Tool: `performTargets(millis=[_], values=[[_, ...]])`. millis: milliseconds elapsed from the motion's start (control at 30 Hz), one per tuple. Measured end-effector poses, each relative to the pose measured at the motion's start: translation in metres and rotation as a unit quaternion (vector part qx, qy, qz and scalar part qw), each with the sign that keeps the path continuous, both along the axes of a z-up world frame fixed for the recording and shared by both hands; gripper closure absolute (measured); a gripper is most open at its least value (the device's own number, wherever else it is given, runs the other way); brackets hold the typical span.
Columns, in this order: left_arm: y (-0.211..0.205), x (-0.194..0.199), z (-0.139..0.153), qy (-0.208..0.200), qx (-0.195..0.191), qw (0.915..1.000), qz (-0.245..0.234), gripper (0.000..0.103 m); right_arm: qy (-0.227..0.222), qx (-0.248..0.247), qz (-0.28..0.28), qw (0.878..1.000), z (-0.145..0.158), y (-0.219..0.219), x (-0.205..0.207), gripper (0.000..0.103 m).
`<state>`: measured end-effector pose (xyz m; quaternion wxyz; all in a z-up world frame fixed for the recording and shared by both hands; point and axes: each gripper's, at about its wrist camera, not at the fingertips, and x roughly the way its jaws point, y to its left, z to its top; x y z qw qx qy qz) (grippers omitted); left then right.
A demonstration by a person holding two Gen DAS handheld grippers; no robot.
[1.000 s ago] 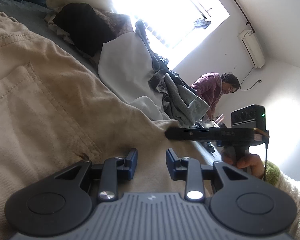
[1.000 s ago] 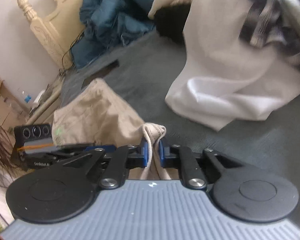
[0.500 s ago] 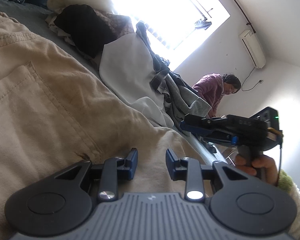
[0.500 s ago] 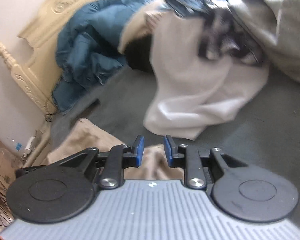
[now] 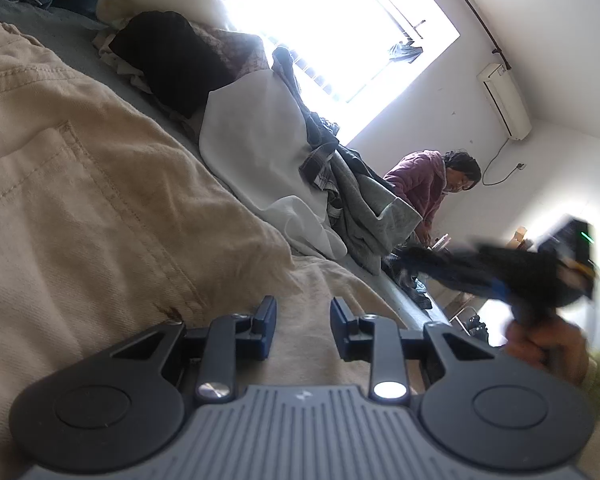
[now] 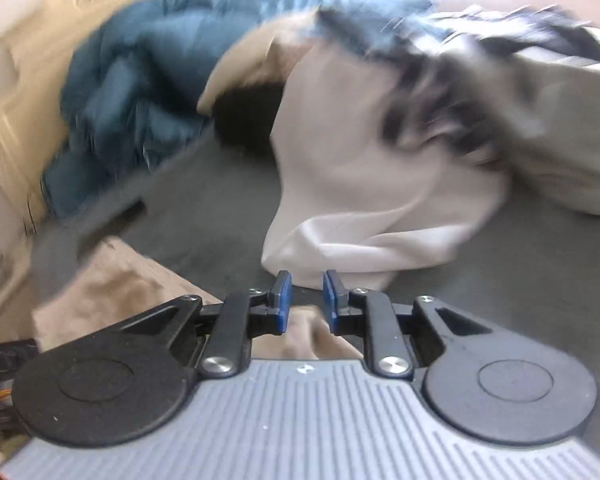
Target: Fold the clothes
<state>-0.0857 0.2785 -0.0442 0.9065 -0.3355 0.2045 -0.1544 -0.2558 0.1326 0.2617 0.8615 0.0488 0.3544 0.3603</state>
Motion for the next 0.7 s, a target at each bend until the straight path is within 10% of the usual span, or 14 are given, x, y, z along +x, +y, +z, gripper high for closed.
performTargets(millis=[300,500,700], values=[[-0.001,0.000,0.000,0.001,0.004,1.0000,0.002,0.072,-0.028,-0.146,0.035,0.988,-0.022,-0.024,-0.078,0.089],[-0.002,-0.001,0.000,0.002,0.010,0.9999,0.004,0.072,-0.019,-0.044,-0.093,0.995,-0.025,-0.069,-0.043,0.092],[-0.001,-0.001,0.000,-0.001,0.005,1.0000,0.004,0.072,-0.002,-0.018,0.007,1.000,-0.029,-0.029,-0.069,0.092]])
